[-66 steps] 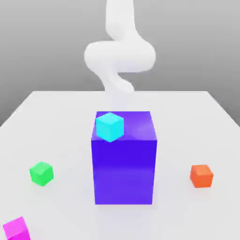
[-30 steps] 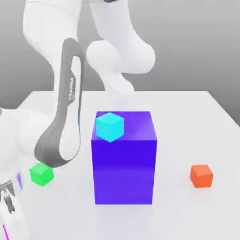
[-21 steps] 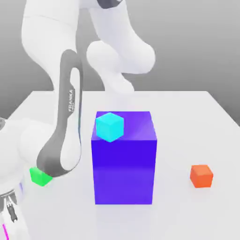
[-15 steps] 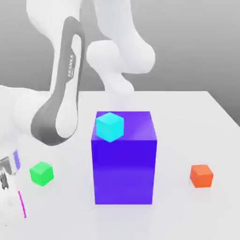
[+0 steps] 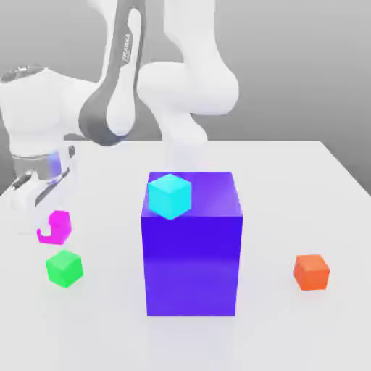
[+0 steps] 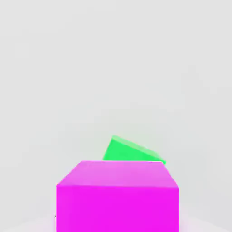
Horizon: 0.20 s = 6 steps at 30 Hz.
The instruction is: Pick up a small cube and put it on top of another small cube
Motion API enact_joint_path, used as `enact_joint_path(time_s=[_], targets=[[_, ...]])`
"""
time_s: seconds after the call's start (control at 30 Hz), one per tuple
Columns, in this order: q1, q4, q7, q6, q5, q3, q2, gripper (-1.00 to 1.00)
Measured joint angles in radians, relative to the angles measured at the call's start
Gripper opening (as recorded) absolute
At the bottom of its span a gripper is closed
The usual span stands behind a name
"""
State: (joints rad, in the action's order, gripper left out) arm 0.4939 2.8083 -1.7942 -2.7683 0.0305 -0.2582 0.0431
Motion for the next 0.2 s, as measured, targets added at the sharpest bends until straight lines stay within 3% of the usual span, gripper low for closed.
enact_joint_path(time_s=[0.1,0.13,0.2], targets=[[0.002,-0.003,0.057,-0.099,-0.084,0.022,-0.106,-1.00],[0.010,-0.004,0.076,-0.125,-0.111,0.037,-0.133,1.00],[0.010,-0.004,0.076,-0.125,-0.111,0.037,-0.133,1.00]])
